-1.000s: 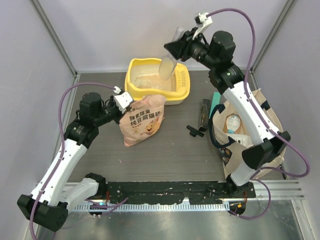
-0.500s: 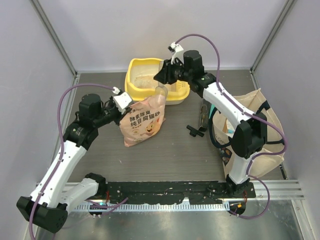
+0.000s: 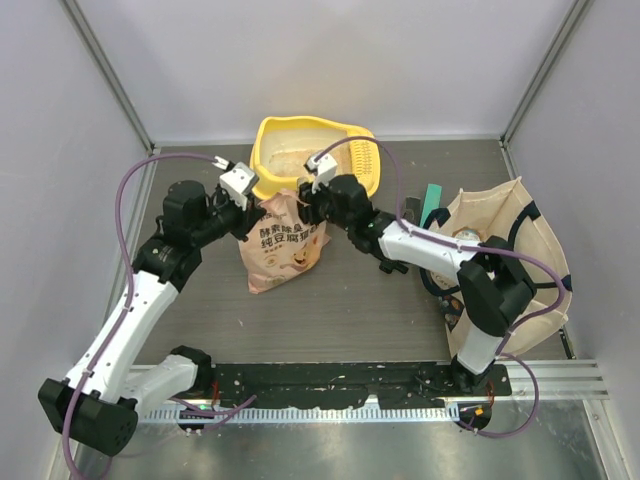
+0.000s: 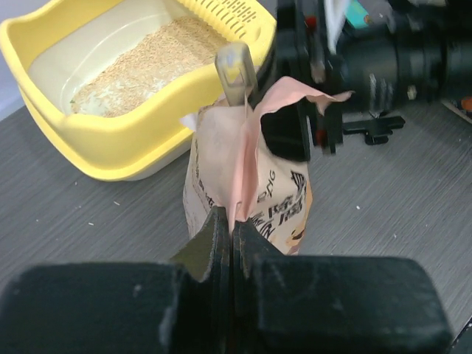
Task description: Fill the litter box with clean litter
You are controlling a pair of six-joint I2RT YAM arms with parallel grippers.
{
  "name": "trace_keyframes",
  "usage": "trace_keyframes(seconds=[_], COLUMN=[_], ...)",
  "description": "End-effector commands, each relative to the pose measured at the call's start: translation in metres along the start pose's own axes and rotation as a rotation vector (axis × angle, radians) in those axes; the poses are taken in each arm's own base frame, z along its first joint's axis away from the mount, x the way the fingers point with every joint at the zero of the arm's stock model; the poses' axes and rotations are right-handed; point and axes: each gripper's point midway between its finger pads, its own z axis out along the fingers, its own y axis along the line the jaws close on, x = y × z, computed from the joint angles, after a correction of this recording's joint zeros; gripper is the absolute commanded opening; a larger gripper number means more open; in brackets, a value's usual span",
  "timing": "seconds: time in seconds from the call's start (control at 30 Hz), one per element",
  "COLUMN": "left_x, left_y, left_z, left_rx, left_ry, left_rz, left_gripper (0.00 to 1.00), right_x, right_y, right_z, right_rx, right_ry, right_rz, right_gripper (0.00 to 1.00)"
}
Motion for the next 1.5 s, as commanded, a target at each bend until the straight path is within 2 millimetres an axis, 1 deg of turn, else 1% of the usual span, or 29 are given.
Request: trace_keyframes(seconds=[0.0,0.03,0.1,0.13,0.2,0.23,0.3,0.33,0.37,0.43,0.47,0.57,0.63,0.73,0.8,0.83,0.9,0.93,0.97,1.0,1.03,1.1,1.13,1.17,1.2,1.33,1.37,1.43,1.47], left_x=[-0.082,-0.084,-0.081,-0.083,-0.080,-0.078,-0.073,-0.073,-0.072,-0.069,-0.067,-0.064,-0.061,-0.058,-0.057,-0.056,-0.058,-0.058,-0.059,-0.061,-0.062,-0.067,-0.069,-0.072,-0.074,-0.073,-0.071,-0.066,-0.064], left_y=[0.004,0.000,-0.001,0.000,-0.001,-0.001,-0.001,-0.001,-0.001,-0.002,-0.002,-0.003,-0.004,-0.005,-0.005,-0.005,-0.004,-0.003,-0.003,-0.003,-0.001,-0.001,0.000,0.000,0.000,-0.003,-0.004,-0.010,-0.011], left_z=[-0.008,-0.008,-0.004,-0.004,0.000,0.001,0.005,0.005,0.006,0.006,0.006,0.007,0.007,0.007,0.008,0.008,0.007,0.007,0.007,0.007,0.006,0.005,0.003,0.002,-0.004,-0.011,-0.013,-0.019,-0.022], left_rx=[-0.019,-0.004,0.008,0.005,0.013,0.016,0.017,0.018,0.016,0.019,0.021,0.019,0.024,0.027,0.028,0.028,0.023,0.019,0.018,0.017,0.011,0.008,0.005,0.003,-0.001,0.001,0.005,0.029,0.033], left_ry=[-0.266,-0.278,-0.276,-0.287,-0.286,-0.282,-0.273,-0.273,-0.274,-0.279,-0.276,-0.273,-0.270,-0.263,-0.263,-0.260,-0.265,-0.265,-0.267,-0.269,-0.272,-0.276,-0.277,-0.281,-0.273,-0.259,-0.248,-0.240,-0.240], left_rz=[-0.021,-0.045,-0.072,-0.076,-0.089,-0.094,-0.101,-0.108,-0.108,-0.104,-0.105,-0.116,-0.121,-0.125,-0.125,-0.125,-0.124,-0.126,-0.123,-0.124,-0.124,-0.115,-0.105,-0.094,-0.071,-0.038,-0.037,0.053,0.081], left_gripper=[0.00,0.00,0.00,0.00,0.00,0.00,0.00,0.00,0.00,0.00,0.00,0.00,0.00,0.00,0.00,0.00,0.00,0.00,0.00,0.00,0.00,0.00,0.00,0.00,0.00,0.00,0.00,0.00,0.00], right_x=[-0.030,-0.022,0.008,0.018,0.052,0.061,0.089,0.098,0.112,0.133,0.146,0.169,0.175,0.165,0.147,0.132,0.115,0.099,0.091,0.084,0.070,0.060,0.047,0.043,0.020,-0.009,-0.016,-0.031,-0.036], right_y=[0.019,0.017,0.012,0.012,0.010,0.013,0.014,0.013,0.012,0.015,0.018,0.021,0.025,0.036,0.042,0.045,0.045,0.043,0.042,0.040,0.036,0.029,0.029,0.023,0.016,0.004,-0.004,-0.010,-0.017], right_z=[-0.014,-0.012,-0.006,-0.005,0.000,0.000,0.004,0.006,0.004,0.003,-0.001,-0.008,-0.009,-0.006,0.000,0.004,0.011,0.015,0.018,0.020,0.024,0.027,0.030,0.031,0.032,0.028,0.027,0.023,0.021], right_rx=[0.036,0.044,0.044,0.037,0.026,0.009,-0.002,0.002,0.009,-0.006,-0.013,0.000,-0.010,-0.048,-0.083,-0.099,-0.113,-0.113,-0.110,-0.105,-0.092,-0.062,-0.061,-0.039,-0.009,0.024,0.037,0.031,0.028], right_ry=[-0.223,-0.210,-0.143,-0.123,-0.030,-0.006,0.082,0.112,0.163,0.227,0.263,0.324,0.337,0.317,0.290,0.264,0.230,0.202,0.189,0.177,0.152,0.139,0.120,0.112,0.080,0.040,0.022,-0.009,-0.021], right_rz=[-0.250,-0.260,-0.265,-0.257,-0.248,-0.219,-0.156,-0.121,-0.031,0.047,0.122,0.277,0.340,0.453,0.519,0.540,0.593,0.648,0.684,0.724,0.801,0.855,0.902,0.921,0.984,1.027,1.039,1.034,1.021], right_gripper=[0.01,0.01,0.01,0.01,0.01,0.01,0.01,0.01,0.01,0.01,0.01,0.01,0.01,0.01,0.01,0.01,0.01,0.01,0.01,0.01,0.01,0.01,0.01,0.01,0.01,0.01,0.01,0.01,0.01])
